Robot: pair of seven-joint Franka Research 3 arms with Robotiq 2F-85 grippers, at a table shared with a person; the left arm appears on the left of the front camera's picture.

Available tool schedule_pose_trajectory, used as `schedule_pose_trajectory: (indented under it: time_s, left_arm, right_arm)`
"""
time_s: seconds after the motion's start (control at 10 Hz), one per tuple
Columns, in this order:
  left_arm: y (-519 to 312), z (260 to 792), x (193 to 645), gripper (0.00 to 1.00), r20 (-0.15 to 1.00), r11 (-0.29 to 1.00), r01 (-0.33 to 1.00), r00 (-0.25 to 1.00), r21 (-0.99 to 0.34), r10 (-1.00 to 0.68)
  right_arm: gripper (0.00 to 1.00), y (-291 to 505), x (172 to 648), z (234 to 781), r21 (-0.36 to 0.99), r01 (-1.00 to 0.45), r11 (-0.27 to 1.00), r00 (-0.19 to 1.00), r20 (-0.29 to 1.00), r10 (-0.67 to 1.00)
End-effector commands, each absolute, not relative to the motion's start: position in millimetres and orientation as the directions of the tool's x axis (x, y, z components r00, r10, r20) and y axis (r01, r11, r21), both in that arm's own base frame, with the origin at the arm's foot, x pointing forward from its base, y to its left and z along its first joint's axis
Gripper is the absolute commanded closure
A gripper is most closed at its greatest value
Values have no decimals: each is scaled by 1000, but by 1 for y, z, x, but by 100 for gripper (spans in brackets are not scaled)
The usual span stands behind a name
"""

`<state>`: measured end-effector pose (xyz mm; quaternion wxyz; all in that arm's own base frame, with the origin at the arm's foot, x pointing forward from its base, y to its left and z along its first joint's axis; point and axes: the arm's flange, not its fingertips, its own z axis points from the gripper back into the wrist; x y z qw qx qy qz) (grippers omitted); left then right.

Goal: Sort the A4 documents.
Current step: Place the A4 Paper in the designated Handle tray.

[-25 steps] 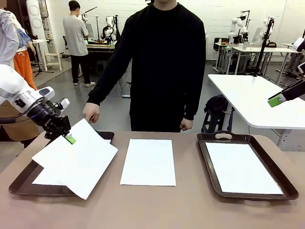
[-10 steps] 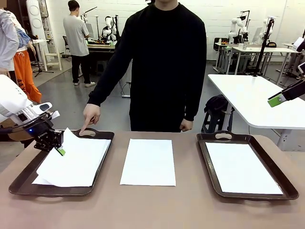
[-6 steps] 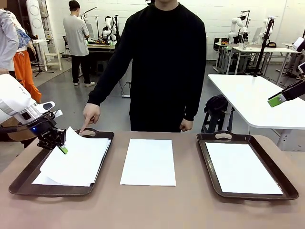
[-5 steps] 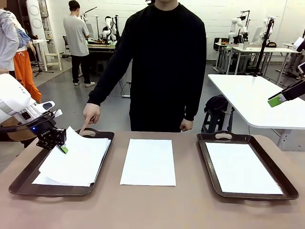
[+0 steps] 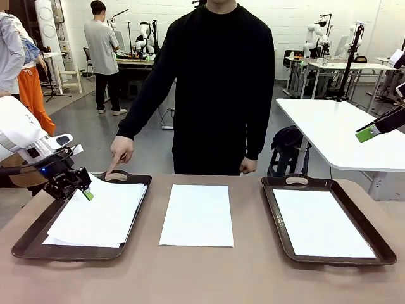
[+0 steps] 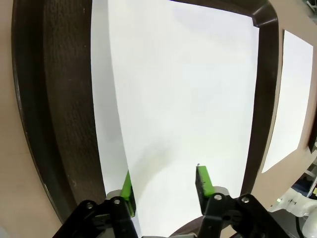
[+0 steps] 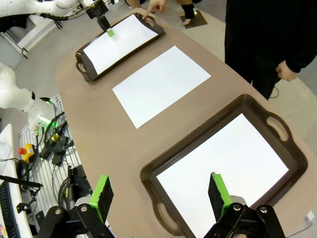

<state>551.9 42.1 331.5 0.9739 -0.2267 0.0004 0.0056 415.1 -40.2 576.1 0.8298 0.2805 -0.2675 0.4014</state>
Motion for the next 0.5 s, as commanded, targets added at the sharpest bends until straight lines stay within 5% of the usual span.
schedule_pose_trajectory:
  time_s: [0.0, 0.2, 0.4]
  left_arm:
    - [43, 337, 553, 22, -12, 912, 16, 1000, -409, -23]
    - [45, 339, 552, 3, -13, 919, 15, 1000, -394, -22]
    - [43, 337, 551, 0, -18, 918, 15, 1000, -396, -23]
  right_arm:
    - [0, -39, 415, 575, 252, -819, 515, 531, 672, 516]
    - [0, -39, 415, 575, 252, -819, 515, 531, 672, 516]
    - [0, -39, 415, 575, 252, -819, 515, 531, 672, 516]
